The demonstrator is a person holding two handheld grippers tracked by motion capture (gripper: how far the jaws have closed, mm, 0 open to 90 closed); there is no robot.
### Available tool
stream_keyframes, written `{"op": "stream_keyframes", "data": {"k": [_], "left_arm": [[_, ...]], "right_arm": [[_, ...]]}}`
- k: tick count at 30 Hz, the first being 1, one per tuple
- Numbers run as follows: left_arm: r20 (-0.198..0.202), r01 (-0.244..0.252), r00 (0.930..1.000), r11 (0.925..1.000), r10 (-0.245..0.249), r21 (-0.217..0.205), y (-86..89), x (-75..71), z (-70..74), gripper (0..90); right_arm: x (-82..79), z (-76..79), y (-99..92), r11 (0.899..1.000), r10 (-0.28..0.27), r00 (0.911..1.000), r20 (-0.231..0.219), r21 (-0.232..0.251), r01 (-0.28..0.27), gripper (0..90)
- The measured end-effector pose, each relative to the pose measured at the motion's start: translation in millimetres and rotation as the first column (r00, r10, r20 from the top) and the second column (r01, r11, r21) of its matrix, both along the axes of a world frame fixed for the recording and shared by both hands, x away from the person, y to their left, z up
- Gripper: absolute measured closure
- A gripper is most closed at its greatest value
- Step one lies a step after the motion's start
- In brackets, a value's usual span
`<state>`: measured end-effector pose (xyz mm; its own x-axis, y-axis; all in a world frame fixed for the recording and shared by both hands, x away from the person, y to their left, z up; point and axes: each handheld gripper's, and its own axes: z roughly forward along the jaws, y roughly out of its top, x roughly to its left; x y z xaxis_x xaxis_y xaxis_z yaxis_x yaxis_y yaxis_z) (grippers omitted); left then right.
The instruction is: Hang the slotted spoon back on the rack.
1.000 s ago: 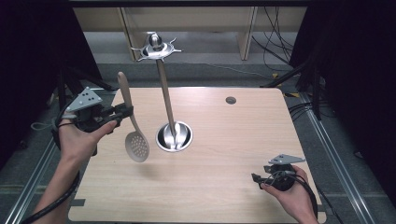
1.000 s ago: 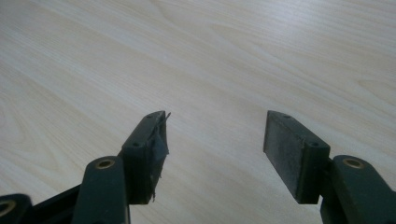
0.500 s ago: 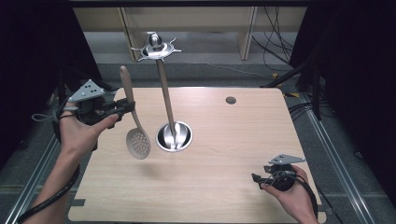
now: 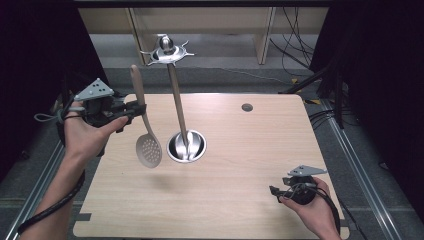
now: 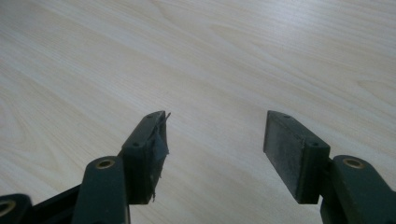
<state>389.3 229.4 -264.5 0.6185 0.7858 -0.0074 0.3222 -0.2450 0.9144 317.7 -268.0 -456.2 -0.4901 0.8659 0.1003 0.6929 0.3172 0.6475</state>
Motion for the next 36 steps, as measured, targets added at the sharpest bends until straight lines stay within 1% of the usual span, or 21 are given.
{"op": "stream_keyframes", "data": {"k": [4, 6, 12, 19, 21, 22, 23, 26, 28, 30, 31, 35, 36], "left_arm": [[-0.006, 0.005, 1.0, 1.0, -0.005, 0.0, -1.1, 2.2, 1.4, 74.0], [-0.012, 0.007, 0.9999, 1.0, -0.007, -0.005, -1.7, 3.2, 2.1, 74.0], [-0.021, 0.012, 0.9997, 0.9999, -0.012, 0.005, -3.3, 6.1, 3.5, 74.0], [-0.029, 0.019, 0.9994, 0.9998, -0.018, 0.005, -4.1, 9.3, 5.1, 74.0], [-0.035, 0.021, 0.9992, 0.9997, -0.021, 0.008, -4.6, 10.5, 5.3, 74.0], [-0.039, 0.021, 0.999, 0.9997, -0.021, 0.01, -5.2, 11.6, 5.3, 74.0], [-0.04, 0.021, 0.999, 0.9997, -0.021, 0.01, -5.4, 12.2, 5.4, 74.0], [-0.042, 0.02, 0.9989, 0.9997, -0.02, 0.011, -5.6, 13.2, 5.8, 74.0], [-0.044, 0.02, 0.9988, 0.9997, -0.019, 0.014, -5.8, 14.0, 6.6, 74.0], [-0.045, 0.02, 0.9988, 0.9997, -0.02, 0.014, -6.2, 14.8, 7.2, 74.0], [-0.046, 0.024, 0.9987, 0.9996, -0.023, 0.015, -6.5, 15.7, 7.8, 74.0], [-0.047, 0.028, 0.9985, 0.9995, -0.027, 0.017, -6.9, 16.9, 8.5, 74.0], [-0.049, 0.023, 0.9985, 0.9995, -0.022, 0.023, -7.1, 17.4, 9.0, 74.0]], "right_arm": [[-0.2, 0.0, 0.0, 1.0, -0.002, 1.0, 0.002, 0.004, 0.002, 40.2], [0.2, 0.0, -0.7, 1.0, 0.006, 1.0, 0.006, -0.004, -0.006, 40.2], [0.3, 0.0, -0.4, 1.0, 0.005, 1.0, 0.006, -0.003, -0.005, 40.2], [0.2, -0.1, 0.1, 1.0, 0.001, 1.0, 0.009, 0.0, -0.001, 40.2], [0.5, -0.1, 0.0, 1.0, 0.004, 1.0, 0.004, 0.001, -0.004, 40.2], [0.4, -0.1, 0.1, 1.0, 0.001, 0.9999, 0.01, 0.001, -0.001, 40.2], [0.2, 0.0, 0.4, 1.0, 0.0, 1.0, 0.002, 0.005, 0.0, 40.2], [0.5, -0.3, 0.3, 1.0, 0.003, 1.0, -0.003, 0.008, -0.003, 40.2], [0.5, -0.2, 0.0, 1.0, 0.003, 1.0, 0.009, 0.003, -0.003, 40.2], [0.5, -0.1, -0.6, 1.0, 0.006, 0.9999, 0.01, -0.005, -0.006, 40.2], [0.5, -0.2, -0.1, 1.0, 0.001, 1.0, 0.006, 0.002, -0.001, 40.2], [0.5, -0.1, 0.0, 1.0, 0.001, 1.0, 0.009, 0.001, -0.001, 40.2], [0.5, -0.1, -0.5, 1.0, 0.004, 0.9999, 0.01, -0.003, -0.004, 40.2]]}}
